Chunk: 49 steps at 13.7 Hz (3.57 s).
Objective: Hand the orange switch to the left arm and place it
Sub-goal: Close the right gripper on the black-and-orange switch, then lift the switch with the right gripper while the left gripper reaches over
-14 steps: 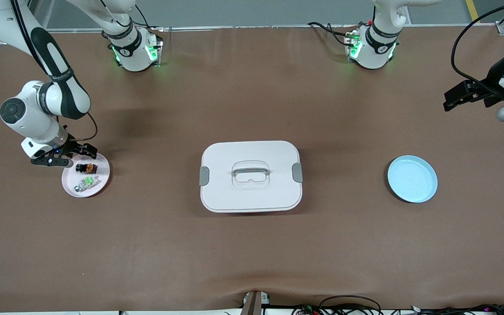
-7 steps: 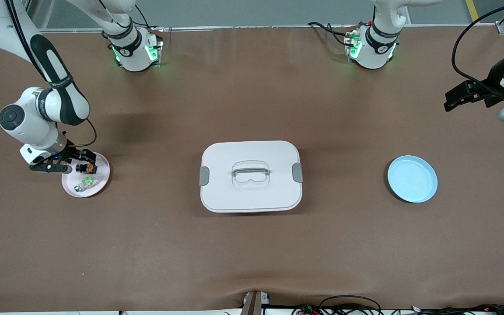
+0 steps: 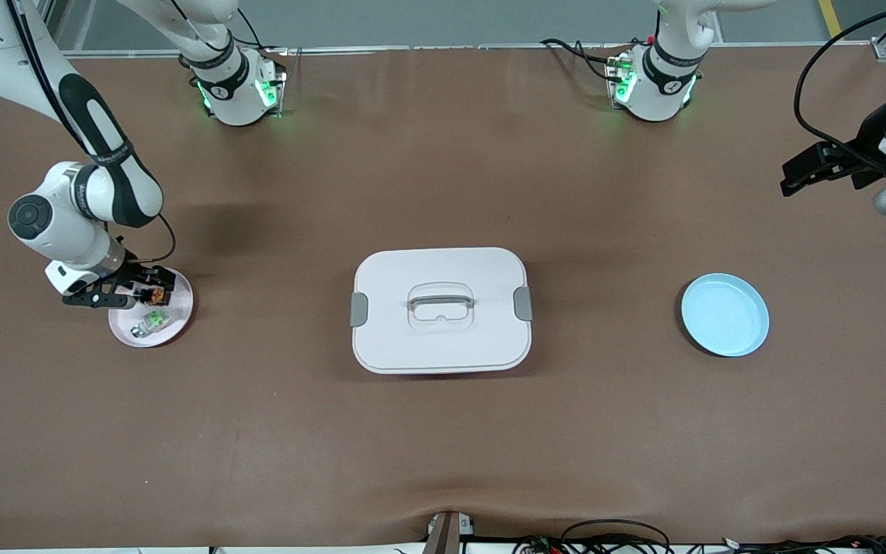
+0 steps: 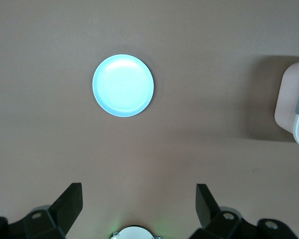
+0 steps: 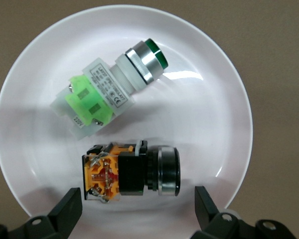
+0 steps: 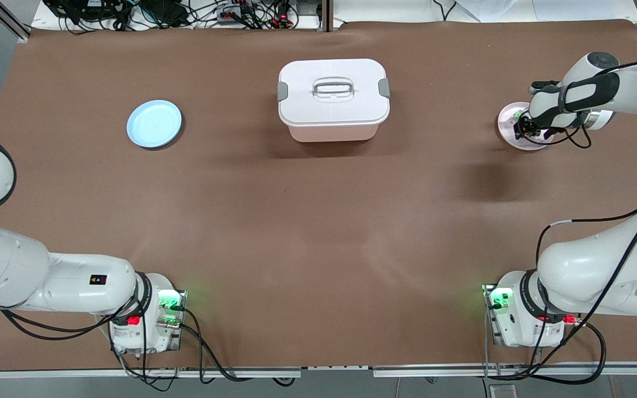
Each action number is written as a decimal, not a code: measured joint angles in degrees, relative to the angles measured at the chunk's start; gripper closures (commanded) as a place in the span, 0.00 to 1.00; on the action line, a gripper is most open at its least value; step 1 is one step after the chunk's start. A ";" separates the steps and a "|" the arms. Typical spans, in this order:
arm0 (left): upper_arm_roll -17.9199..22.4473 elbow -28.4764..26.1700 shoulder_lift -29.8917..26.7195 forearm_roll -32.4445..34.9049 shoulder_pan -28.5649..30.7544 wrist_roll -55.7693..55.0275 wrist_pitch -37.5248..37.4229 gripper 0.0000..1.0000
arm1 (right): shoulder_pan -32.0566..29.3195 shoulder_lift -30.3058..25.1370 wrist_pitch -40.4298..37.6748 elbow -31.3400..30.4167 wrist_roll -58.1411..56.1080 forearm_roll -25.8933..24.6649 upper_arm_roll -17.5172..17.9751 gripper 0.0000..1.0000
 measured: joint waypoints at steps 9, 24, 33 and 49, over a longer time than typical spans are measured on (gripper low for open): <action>0.00 0.00 0.00 0.00 0.01 0.00 0.00 0.00 | 0.26 1.33 0.48 0.51 -0.02 -0.02 0.25 0.00; -0.02 0.00 0.04 0.00 0.01 0.00 0.00 0.00 | 0.26 1.45 0.34 1.08 -1.04 -1.62 0.25 0.78; -0.07 -0.07 0.17 0.00 -0.09 -0.02 0.00 0.00 | 0.96 -6.31 -16.57 3.44 -1.24 -1.64 1.20 0.78; -0.45 -0.02 2.90 -1.96 -0.90 0.08 0.19 0.00 | 19.96 -19.69 -67.06 25.48 27.45 11.52 1.93 0.78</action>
